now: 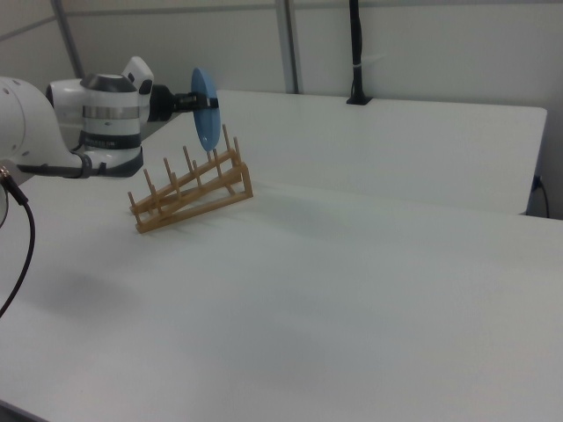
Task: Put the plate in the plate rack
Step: 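Carry the upright plate over the rack and lower it between pegs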
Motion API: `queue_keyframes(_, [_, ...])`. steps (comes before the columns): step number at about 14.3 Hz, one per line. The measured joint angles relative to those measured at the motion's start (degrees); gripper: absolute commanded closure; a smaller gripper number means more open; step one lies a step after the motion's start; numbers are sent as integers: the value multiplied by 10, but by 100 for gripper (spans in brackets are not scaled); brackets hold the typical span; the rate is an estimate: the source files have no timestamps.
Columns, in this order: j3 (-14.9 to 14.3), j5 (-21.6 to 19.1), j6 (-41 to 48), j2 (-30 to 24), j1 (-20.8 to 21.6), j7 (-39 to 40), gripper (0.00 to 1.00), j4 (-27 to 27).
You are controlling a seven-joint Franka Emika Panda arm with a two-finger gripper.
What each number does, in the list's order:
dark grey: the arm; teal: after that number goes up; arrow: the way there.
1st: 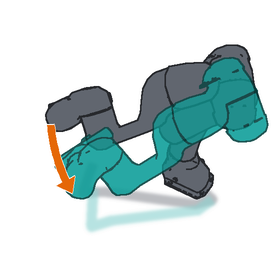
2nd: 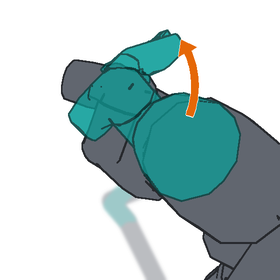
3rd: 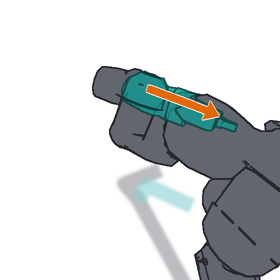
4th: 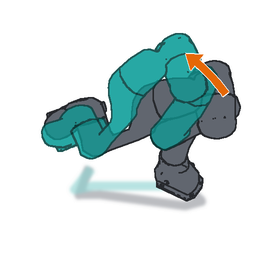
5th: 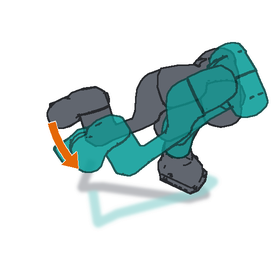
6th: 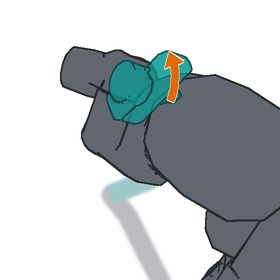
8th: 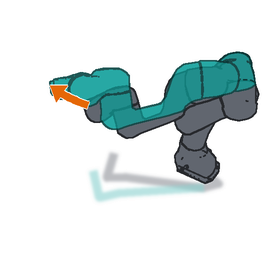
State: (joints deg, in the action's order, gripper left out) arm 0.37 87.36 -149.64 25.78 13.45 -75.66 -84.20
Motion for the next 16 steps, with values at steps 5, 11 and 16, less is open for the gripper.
queue_keyframes(5, [0, 68, 24, 15, 15, -87, 100, 0])
queue_keyframes(11, [0, 94, 43, 29, 30, -92, 100, 0])
queue_keyframes(16, [0, 104, 49, 40, 33, -95, 53, 0])
